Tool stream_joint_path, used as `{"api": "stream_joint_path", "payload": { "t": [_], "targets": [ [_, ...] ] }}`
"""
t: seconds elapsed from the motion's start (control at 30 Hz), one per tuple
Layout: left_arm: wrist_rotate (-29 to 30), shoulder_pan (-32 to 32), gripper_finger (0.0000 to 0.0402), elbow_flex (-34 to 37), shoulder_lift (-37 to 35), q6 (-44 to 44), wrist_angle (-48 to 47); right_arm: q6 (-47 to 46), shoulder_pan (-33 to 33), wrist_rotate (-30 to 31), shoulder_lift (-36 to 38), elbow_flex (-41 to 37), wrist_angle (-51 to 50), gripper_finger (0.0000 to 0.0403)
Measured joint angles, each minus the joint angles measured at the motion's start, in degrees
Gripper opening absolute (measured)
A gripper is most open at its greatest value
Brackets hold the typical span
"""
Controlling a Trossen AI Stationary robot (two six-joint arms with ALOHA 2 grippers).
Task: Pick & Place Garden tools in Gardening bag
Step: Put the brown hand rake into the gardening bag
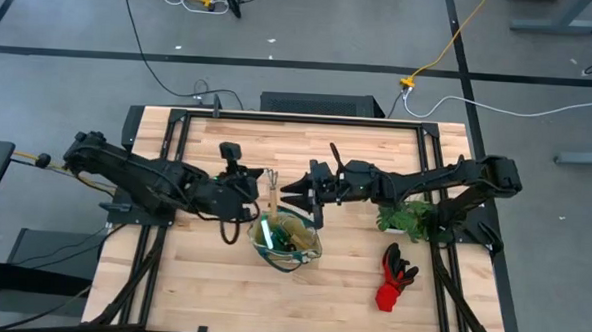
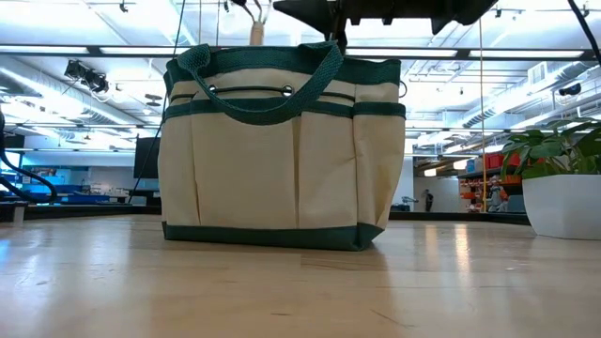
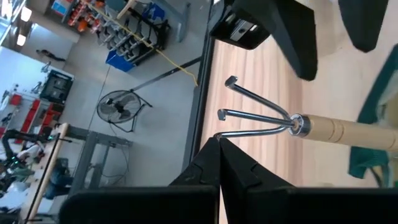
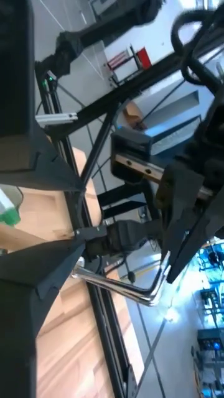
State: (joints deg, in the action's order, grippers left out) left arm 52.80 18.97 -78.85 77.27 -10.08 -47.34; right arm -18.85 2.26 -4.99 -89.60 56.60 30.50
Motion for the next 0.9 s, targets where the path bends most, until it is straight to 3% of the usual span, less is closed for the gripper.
{"api": "stream_joint_path", "payload": {
  "t": [0.23,0.9],
  "targets": [
    [-0.03,-2.31,0.0000,-0.02,0.80,-1.14,1.55,0.02,-0.59,0.02,0.00,0.00,-0.32,0.0157],
    [-1.84,-2.46,0.0000,-0.07,0.33,-4.05,4.82,0.31,-1.62,5.09,0.00,0.00,-5.08,0.0158]
  ]
}}
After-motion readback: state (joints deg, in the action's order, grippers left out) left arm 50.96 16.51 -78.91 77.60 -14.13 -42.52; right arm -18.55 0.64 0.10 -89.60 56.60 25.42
